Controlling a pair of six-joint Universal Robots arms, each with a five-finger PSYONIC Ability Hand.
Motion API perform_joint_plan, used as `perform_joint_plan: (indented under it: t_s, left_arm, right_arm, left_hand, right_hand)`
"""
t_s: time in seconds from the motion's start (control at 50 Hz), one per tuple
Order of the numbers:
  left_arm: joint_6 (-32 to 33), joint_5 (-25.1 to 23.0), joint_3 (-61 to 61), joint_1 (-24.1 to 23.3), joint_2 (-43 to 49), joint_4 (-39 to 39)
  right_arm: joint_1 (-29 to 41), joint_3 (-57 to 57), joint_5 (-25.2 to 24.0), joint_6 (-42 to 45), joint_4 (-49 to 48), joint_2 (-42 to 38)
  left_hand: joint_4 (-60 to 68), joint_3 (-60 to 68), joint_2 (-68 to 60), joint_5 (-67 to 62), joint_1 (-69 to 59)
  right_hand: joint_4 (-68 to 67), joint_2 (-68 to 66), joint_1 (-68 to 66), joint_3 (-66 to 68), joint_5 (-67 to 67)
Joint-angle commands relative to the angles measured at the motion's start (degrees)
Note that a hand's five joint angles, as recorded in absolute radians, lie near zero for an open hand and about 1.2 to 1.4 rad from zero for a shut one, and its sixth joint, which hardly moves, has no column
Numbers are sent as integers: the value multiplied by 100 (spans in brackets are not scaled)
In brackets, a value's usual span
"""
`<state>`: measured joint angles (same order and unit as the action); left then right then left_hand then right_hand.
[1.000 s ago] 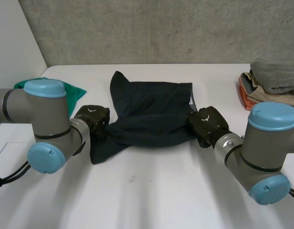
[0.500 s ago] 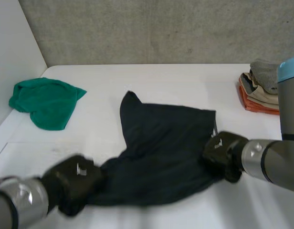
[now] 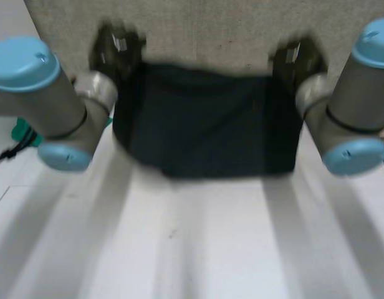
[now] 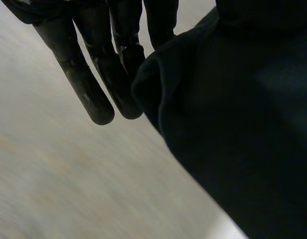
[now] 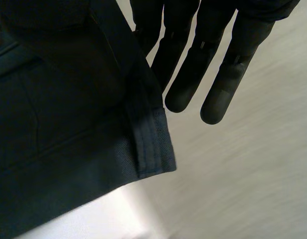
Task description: Fold the laundry.
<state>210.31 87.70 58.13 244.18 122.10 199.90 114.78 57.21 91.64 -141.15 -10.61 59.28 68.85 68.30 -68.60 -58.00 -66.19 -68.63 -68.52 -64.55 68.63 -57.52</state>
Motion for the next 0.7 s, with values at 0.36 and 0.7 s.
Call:
perform_joint_plan:
  t_s: [0.36, 0.7]
  left_arm:
    - [-1572, 459, 1832, 7, -635, 629]
    - [-26, 450, 4592, -591, -2022, -2173]
  right_arm:
    - [-8, 194, -524, -589, -2052, -979]
    - [-88, 2364, -657, 360, 1419, -84]
  left_hand:
    - [1115, 1169, -1140, -1200, -1381]
    - [1115, 1169, -1140, -1200, -1381]
  right_hand:
    - [-1137, -1148, -1545, 1137, -1248]
    - [-1137, -1148, -1545, 1137, -1248]
